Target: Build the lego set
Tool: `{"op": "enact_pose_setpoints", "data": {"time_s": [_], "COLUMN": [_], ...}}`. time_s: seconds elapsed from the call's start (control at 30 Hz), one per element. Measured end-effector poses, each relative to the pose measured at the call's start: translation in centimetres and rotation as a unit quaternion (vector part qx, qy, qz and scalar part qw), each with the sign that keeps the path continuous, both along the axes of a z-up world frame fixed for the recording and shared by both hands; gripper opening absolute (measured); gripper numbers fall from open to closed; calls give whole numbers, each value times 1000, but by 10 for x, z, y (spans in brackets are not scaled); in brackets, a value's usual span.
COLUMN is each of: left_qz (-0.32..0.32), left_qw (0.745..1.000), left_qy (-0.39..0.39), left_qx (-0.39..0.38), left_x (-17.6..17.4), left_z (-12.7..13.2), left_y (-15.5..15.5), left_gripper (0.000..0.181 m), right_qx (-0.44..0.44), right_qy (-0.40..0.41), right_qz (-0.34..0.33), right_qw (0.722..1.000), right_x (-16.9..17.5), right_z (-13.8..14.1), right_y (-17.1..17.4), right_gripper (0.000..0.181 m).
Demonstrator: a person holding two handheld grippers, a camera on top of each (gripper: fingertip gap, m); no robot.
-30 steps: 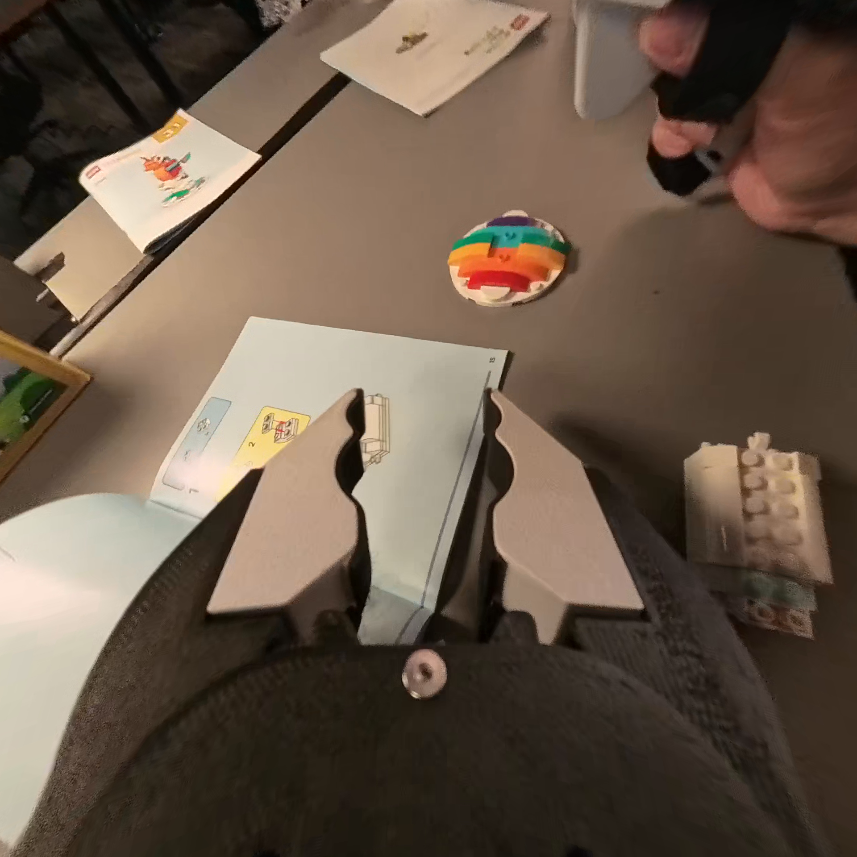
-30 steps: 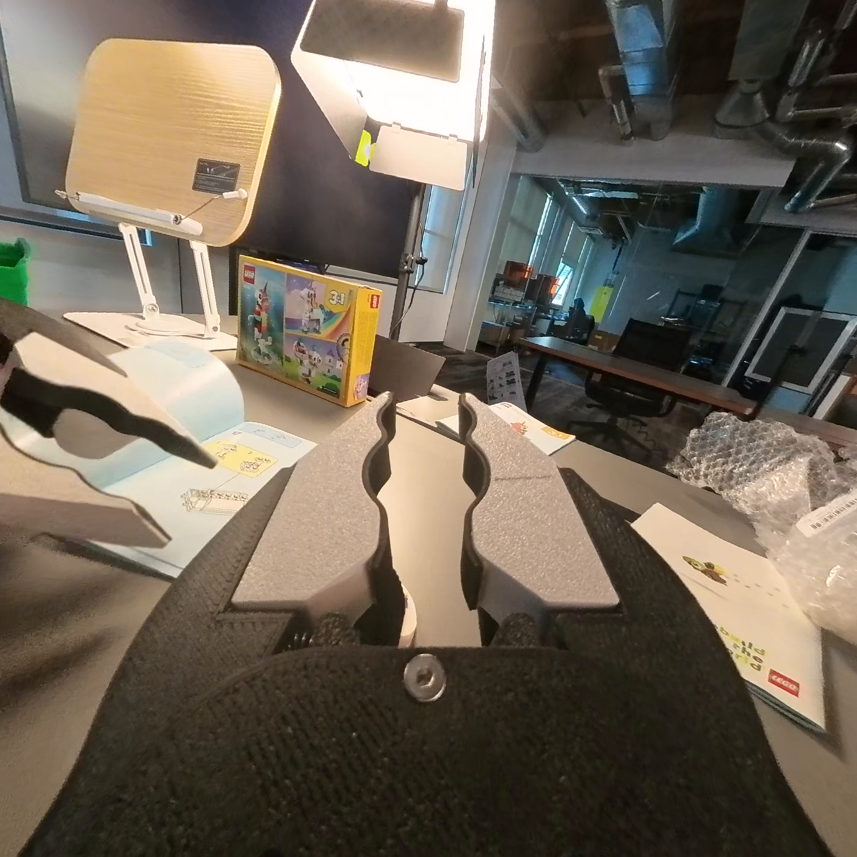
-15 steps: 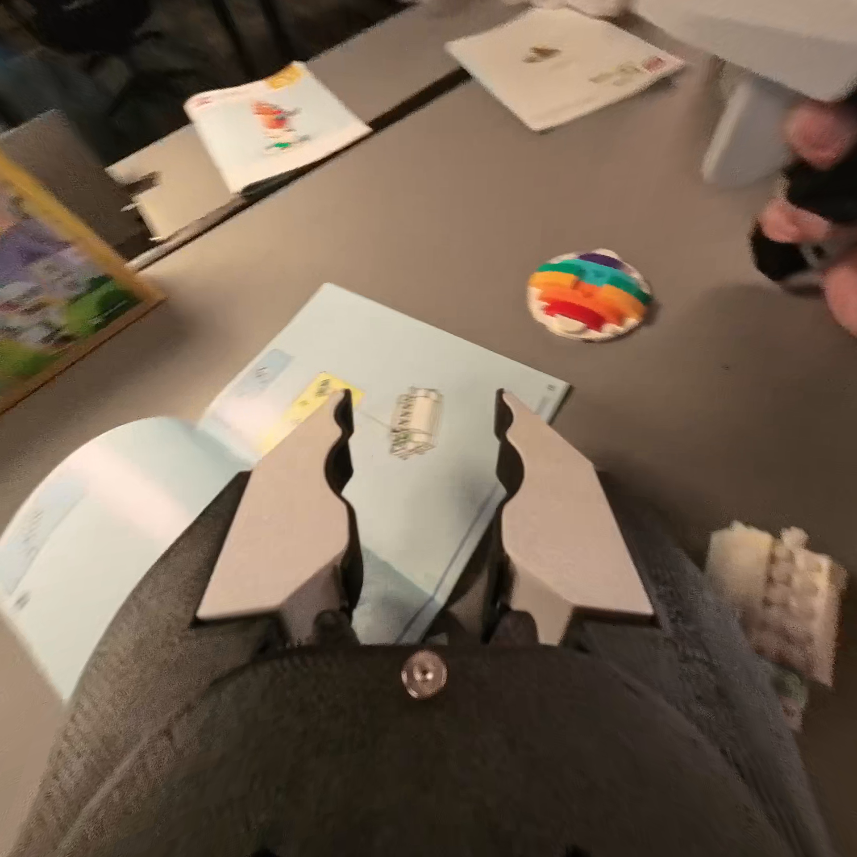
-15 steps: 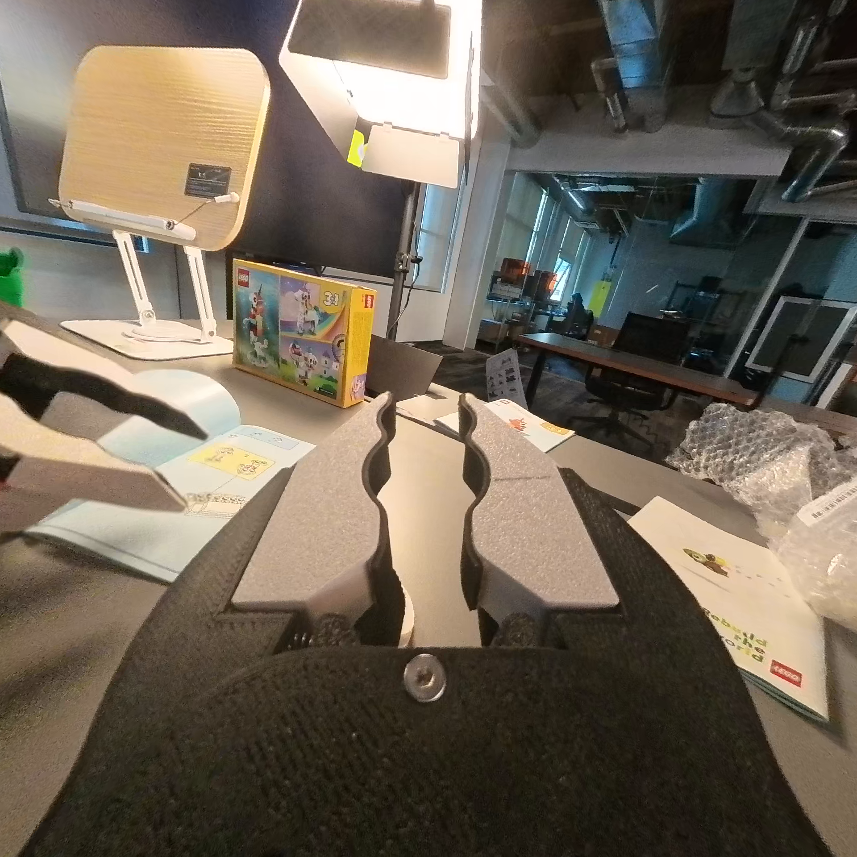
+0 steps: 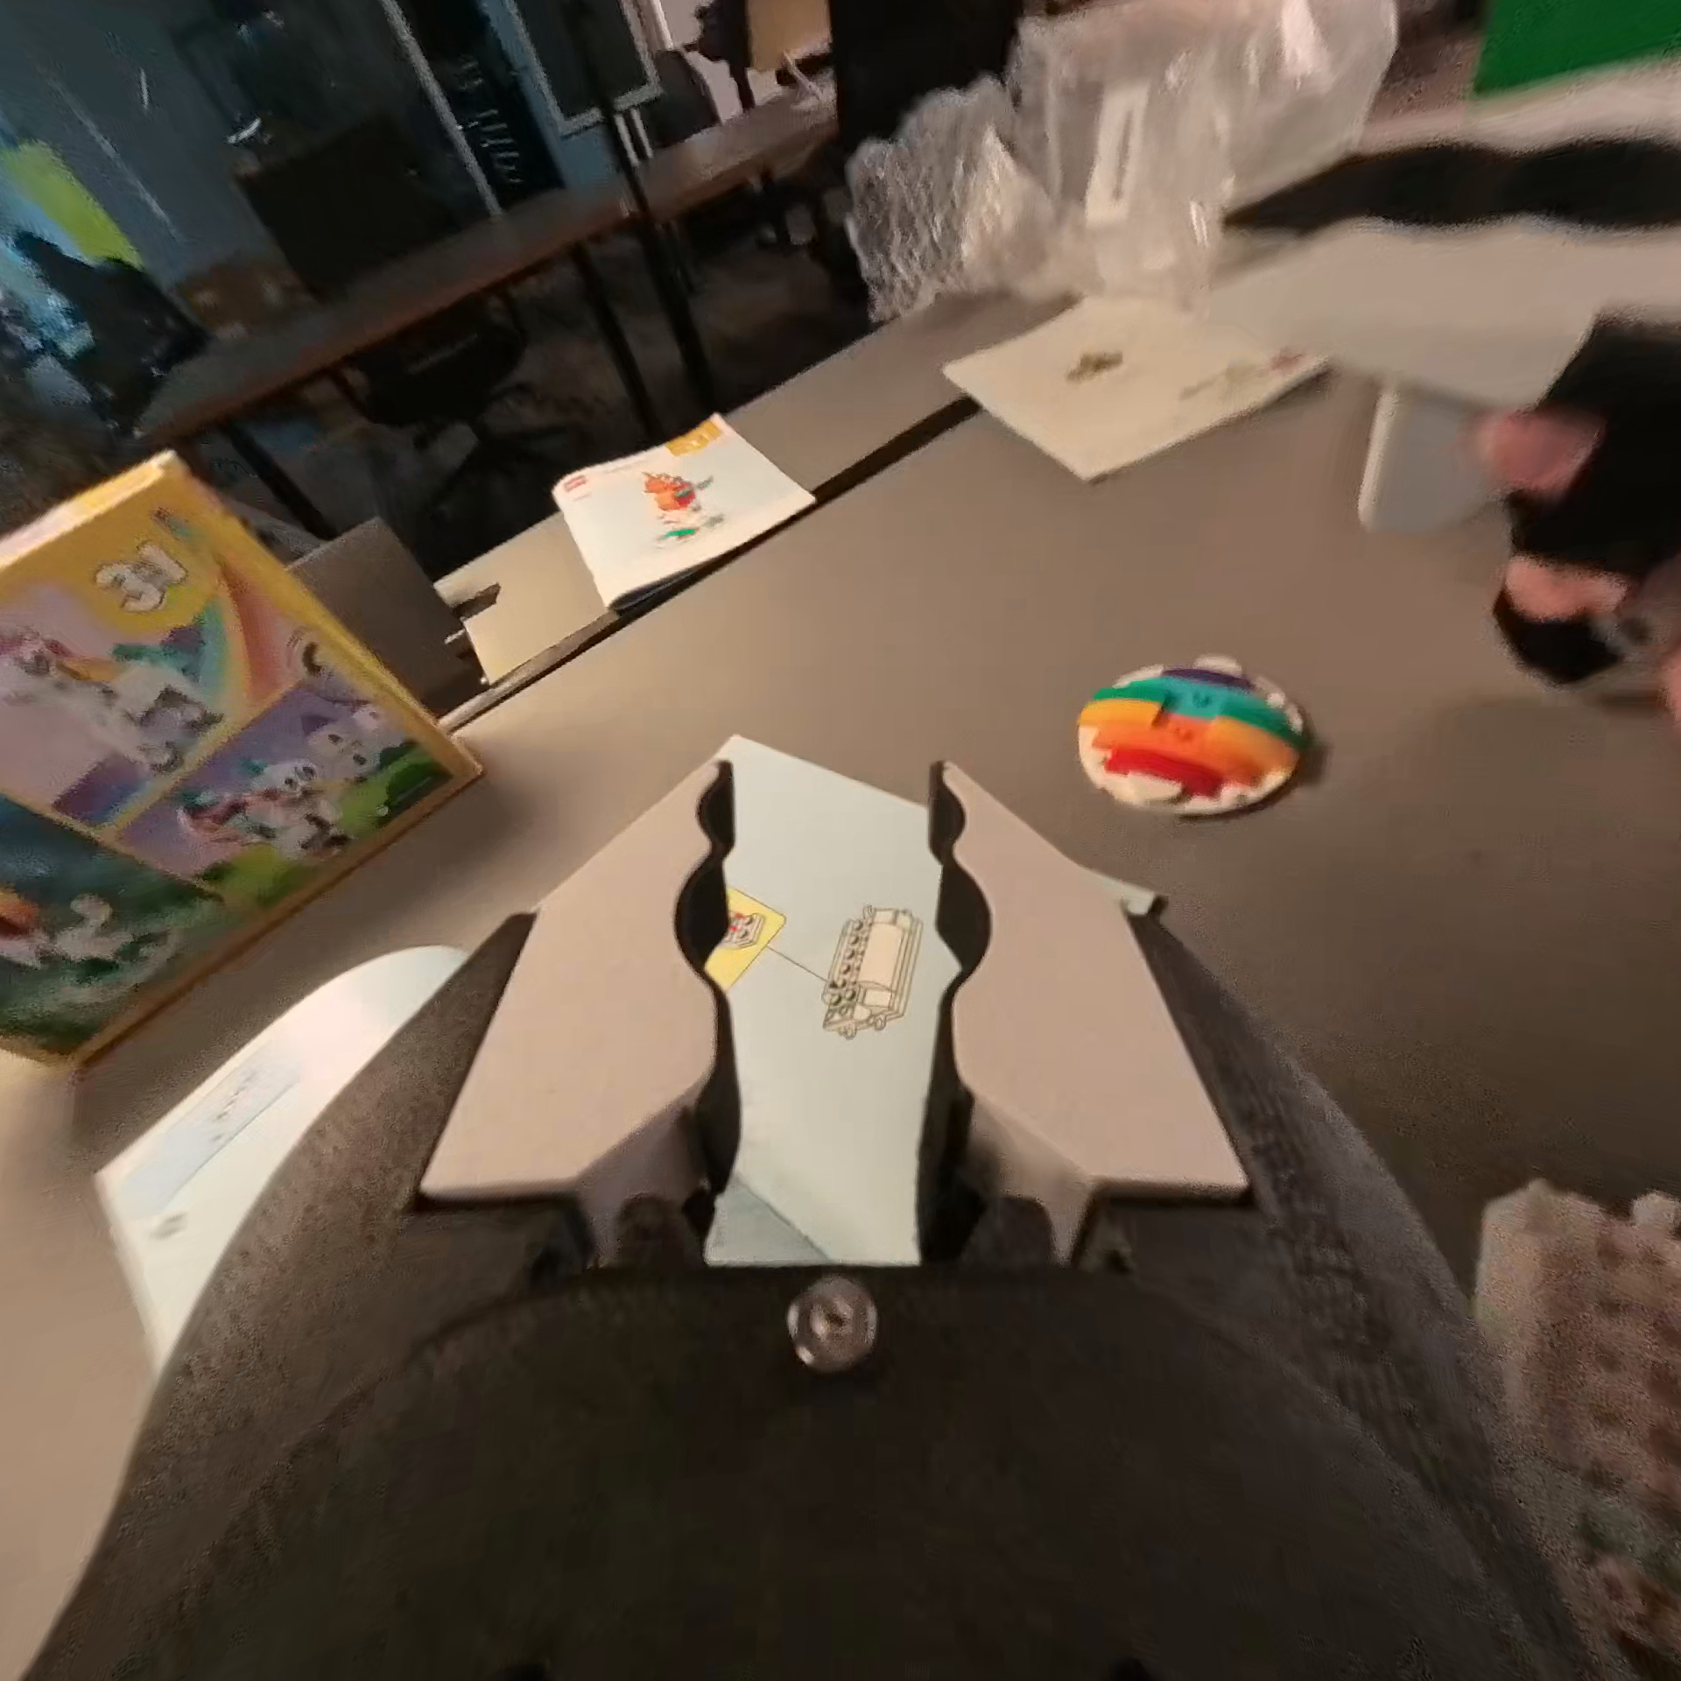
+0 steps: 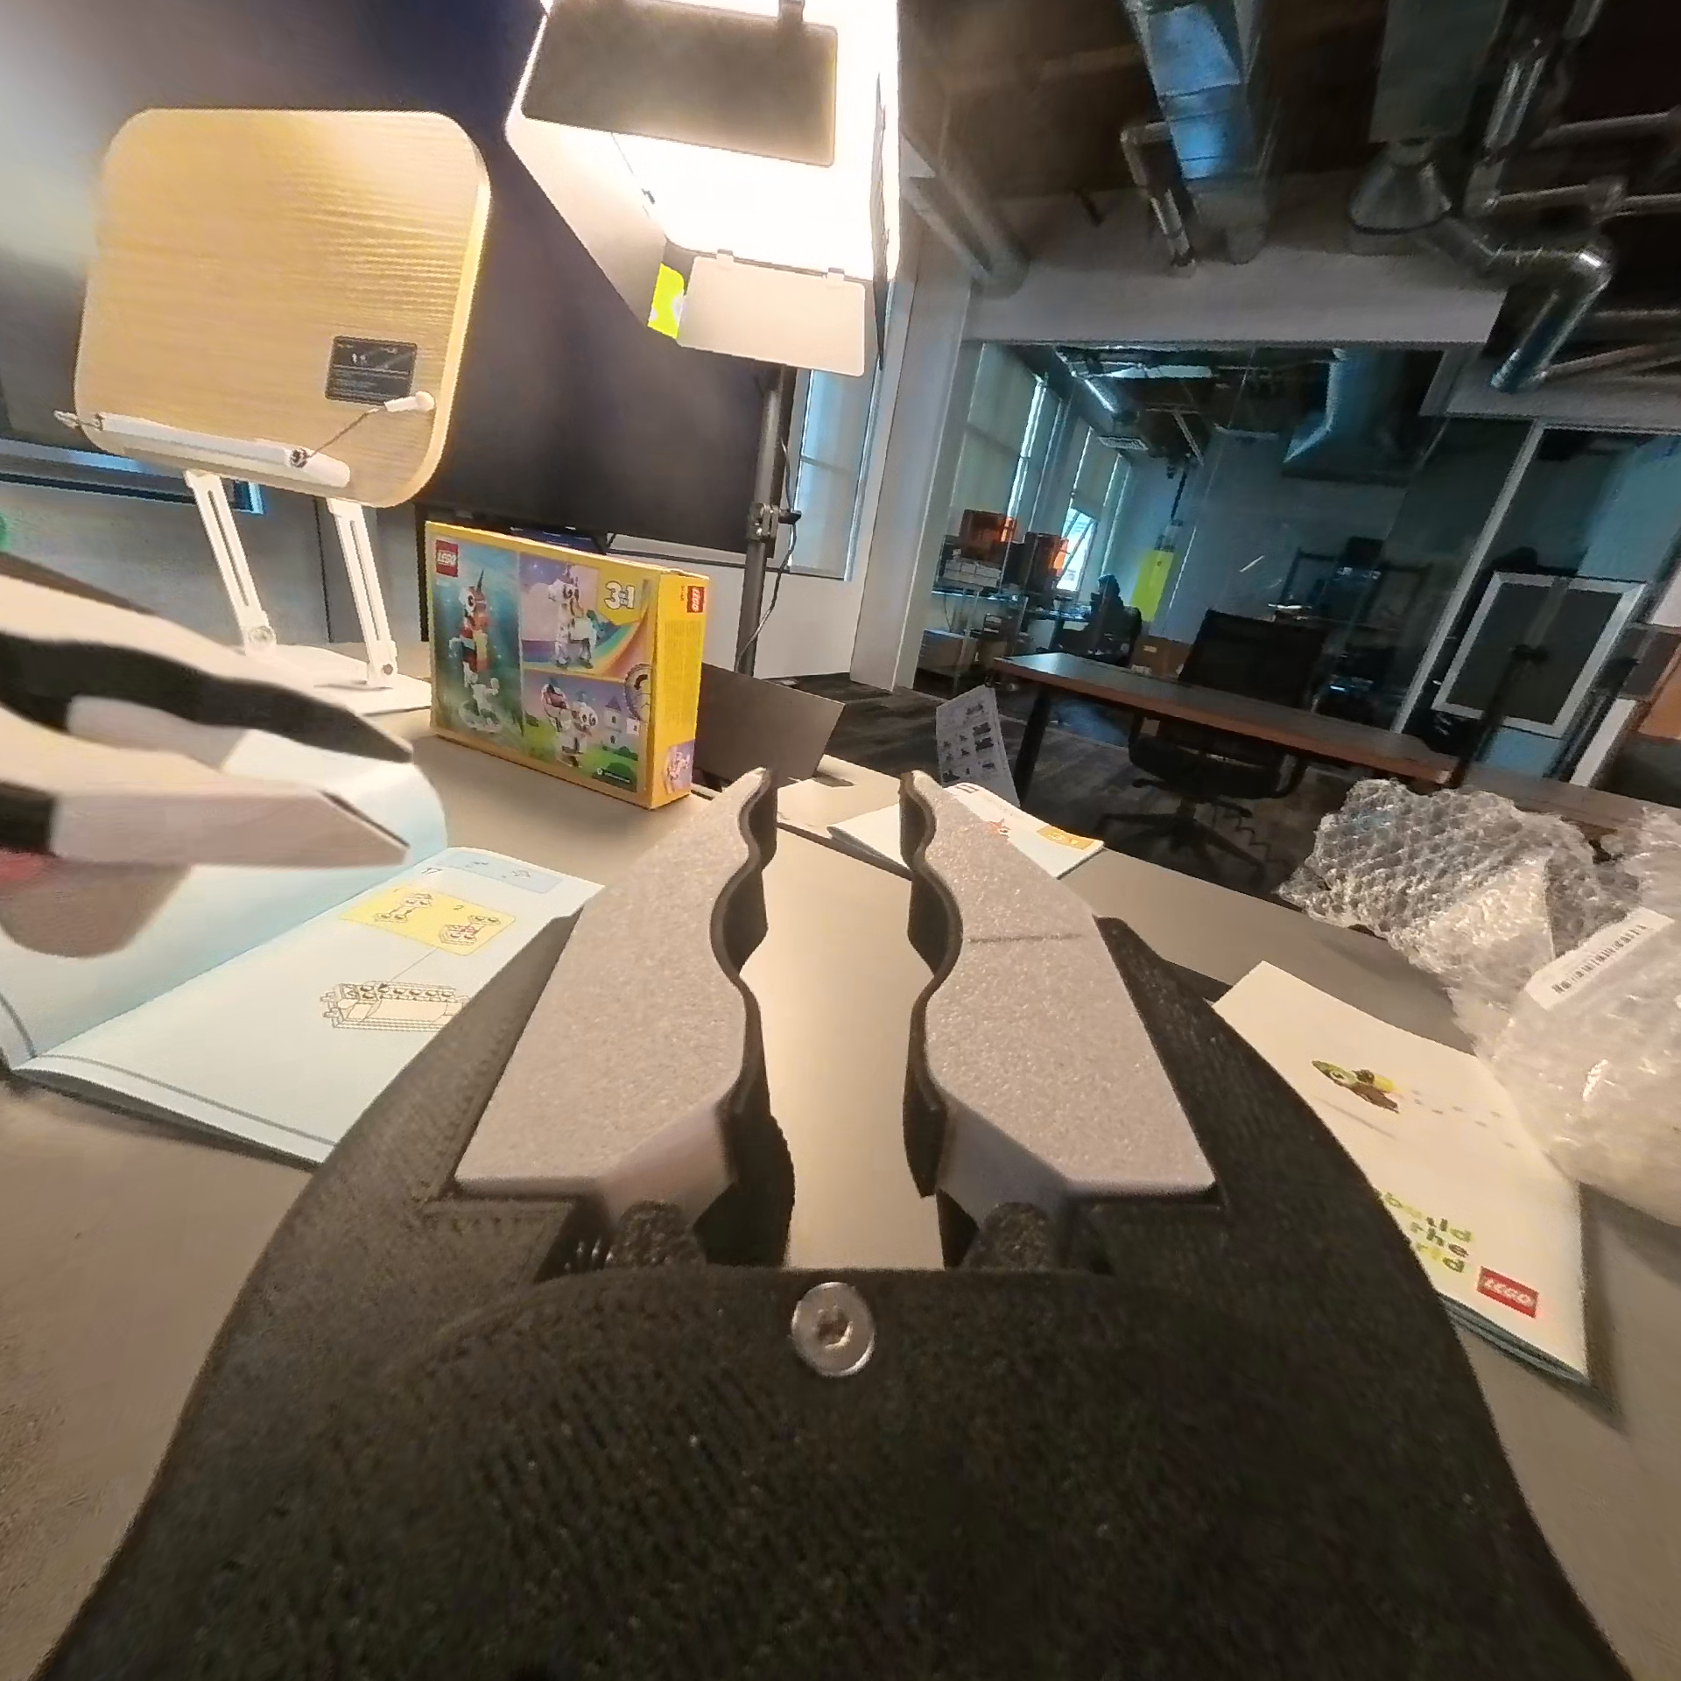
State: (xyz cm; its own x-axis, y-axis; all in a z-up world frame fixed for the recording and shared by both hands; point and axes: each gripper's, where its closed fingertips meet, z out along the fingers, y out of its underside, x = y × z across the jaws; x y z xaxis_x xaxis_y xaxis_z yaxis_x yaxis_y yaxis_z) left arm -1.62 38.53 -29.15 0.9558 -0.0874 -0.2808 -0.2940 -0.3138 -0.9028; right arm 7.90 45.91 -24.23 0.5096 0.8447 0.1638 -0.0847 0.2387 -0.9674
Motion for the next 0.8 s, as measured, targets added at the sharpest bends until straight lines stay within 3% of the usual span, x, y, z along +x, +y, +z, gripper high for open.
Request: {"op": "enact_pose_setpoints", "data": {"time_s": [0.07, 0.2, 0.4, 0.67, 0.8], "left_qz": [-24, -104, -150, -126, -102], "left_qw": [998, 989, 981, 983, 978], "left_qy": [48, 64, 87, 49, -65], "left_qx": [-27, -85, -84, -122, -173], "left_x": [8, 32, 41, 31, 30], "left_z": [-11, -32, -36, -42, -50], "left_y": [2, -3, -6, -9, -12], "left_gripper": [36, 26, 15, 39, 68], "right_qx": [1, 0, 0, -4, -6], "right_qy": [-1, -3, -5, -5, -6], "right_qz": [1, 4, 7, 9, 10], "right_qw": [1000, 1000, 1000, 1000, 1000], "right_x": [-1, -2, -4, -4, -5], "right_z": [0, -1, -2, -2, -3], "right_y": [-1, -1, -2, -2, -2], "right_gripper": [25, 25, 25, 25, 25]}}
